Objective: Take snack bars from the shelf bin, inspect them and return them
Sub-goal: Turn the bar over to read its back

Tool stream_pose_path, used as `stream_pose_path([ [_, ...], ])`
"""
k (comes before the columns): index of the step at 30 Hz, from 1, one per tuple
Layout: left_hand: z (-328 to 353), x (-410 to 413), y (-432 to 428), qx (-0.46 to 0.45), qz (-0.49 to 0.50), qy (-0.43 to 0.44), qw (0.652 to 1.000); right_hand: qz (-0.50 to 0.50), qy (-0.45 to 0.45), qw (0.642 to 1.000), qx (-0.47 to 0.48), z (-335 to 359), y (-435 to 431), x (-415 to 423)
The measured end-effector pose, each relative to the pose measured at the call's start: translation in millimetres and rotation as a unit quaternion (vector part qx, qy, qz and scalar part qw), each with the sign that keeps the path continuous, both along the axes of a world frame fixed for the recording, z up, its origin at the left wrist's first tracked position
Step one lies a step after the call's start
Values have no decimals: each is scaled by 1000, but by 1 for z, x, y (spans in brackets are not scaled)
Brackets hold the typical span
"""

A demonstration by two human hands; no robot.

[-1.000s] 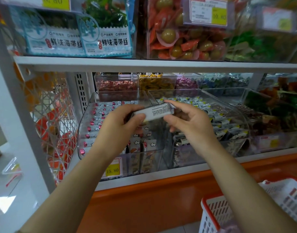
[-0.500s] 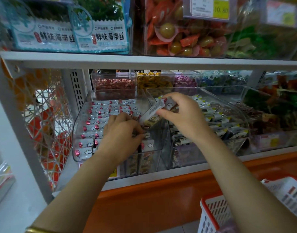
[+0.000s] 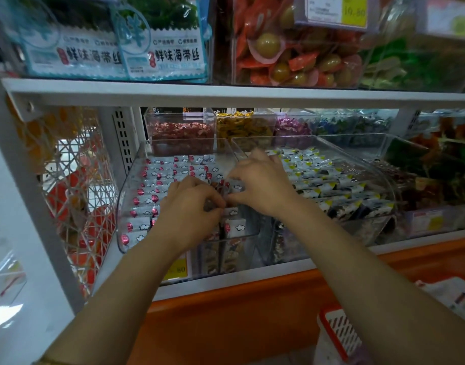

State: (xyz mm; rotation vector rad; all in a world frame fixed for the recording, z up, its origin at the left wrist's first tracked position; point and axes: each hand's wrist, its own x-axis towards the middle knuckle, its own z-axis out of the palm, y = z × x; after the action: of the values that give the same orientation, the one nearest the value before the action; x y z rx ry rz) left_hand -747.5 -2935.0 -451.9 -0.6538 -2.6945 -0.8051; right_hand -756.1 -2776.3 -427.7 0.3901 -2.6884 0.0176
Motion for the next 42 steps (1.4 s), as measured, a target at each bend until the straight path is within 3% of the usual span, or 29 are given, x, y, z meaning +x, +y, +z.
stream_pose_path([
  [5,4,-7,-7,19,42,8,999,38,-81,995,41,-3,-2,-1],
  [9,1,-11,-5,-16,56,8,998,48,-134,989,49,-1,0,-3],
  [15,-6,-15,1,-80,55,20,995,40,-38,993,-100,13,1,-17],
  [20,-11,-12,6,-87,40,7,995,-13,-44,997,61,10,-11,-33],
  [25,-12,-12,7,-99,31,5,995,-26,-54,995,74,11,-19,-37],
  [33,-8,-10,5,-92,29,-15,995,-2,31,987,-157,25,-7,-19],
  [38,-6,-8,5,-86,26,-11,996,-17,151,939,-307,15,7,7],
  [42,-7,-6,3,-76,28,6,997,-16,184,893,-410,10,11,23],
])
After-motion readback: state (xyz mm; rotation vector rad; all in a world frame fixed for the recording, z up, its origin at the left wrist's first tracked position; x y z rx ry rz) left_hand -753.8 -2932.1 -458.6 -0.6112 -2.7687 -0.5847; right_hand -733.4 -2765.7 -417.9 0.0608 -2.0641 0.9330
